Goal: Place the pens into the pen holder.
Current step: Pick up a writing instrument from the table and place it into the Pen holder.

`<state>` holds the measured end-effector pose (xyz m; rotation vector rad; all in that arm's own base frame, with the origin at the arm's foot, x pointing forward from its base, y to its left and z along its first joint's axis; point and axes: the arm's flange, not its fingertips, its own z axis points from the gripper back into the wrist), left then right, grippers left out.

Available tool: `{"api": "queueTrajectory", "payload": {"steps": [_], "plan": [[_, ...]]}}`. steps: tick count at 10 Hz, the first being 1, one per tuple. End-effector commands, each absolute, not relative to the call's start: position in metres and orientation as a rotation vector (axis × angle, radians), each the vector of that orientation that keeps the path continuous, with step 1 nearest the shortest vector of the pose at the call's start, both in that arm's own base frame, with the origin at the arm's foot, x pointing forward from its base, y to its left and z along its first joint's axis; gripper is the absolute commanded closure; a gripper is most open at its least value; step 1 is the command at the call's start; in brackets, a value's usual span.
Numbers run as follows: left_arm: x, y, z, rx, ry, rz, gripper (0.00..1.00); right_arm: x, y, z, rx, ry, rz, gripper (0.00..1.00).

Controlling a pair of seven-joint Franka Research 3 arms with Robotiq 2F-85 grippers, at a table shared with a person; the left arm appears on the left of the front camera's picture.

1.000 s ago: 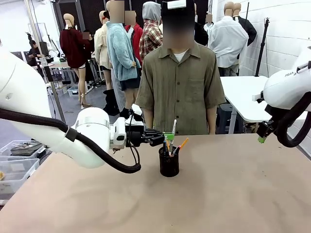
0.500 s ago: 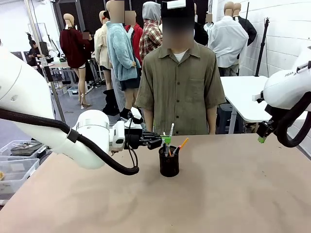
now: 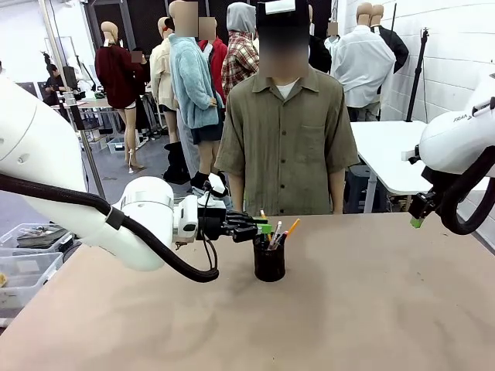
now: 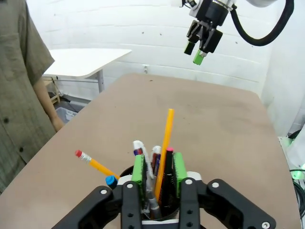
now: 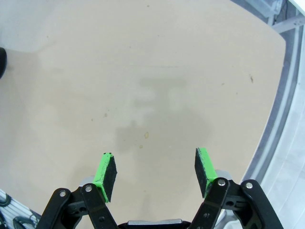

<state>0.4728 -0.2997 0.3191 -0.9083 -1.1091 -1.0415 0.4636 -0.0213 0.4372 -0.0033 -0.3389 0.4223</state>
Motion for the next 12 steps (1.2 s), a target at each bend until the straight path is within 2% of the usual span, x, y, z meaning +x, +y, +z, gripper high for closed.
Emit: {"api": "queueTrajectory", "payload": {"steps": [1,3,6,10,12], "plan": [[0.471,-0.297,0.324,-0.869,-1.123,-1.069,0.53,0.464,-0.021,0.435,-0.035,-0.343,0.423,0.18],[0.467,-0.279,0.345,-0.796,-1.112,-1.044,0.53,0.464,-0.021,0.435,-0.035,-0.343,0.423,0.18],[0.450,-0.231,0.389,-0.650,-0.956,-1.043,0.53,0.464,-0.021,0.435,-0.035,-0.343,0.423,0.18],[0.439,-0.178,0.431,-0.445,-0.668,-0.886,0.53,0.464,-0.021,0.435,-0.035,-0.343,0.423,0.18],[0.440,-0.158,0.439,-0.294,-0.420,-0.749,0.53,0.464,-0.021,0.435,-0.035,-0.343,0.423,0.18]]}}
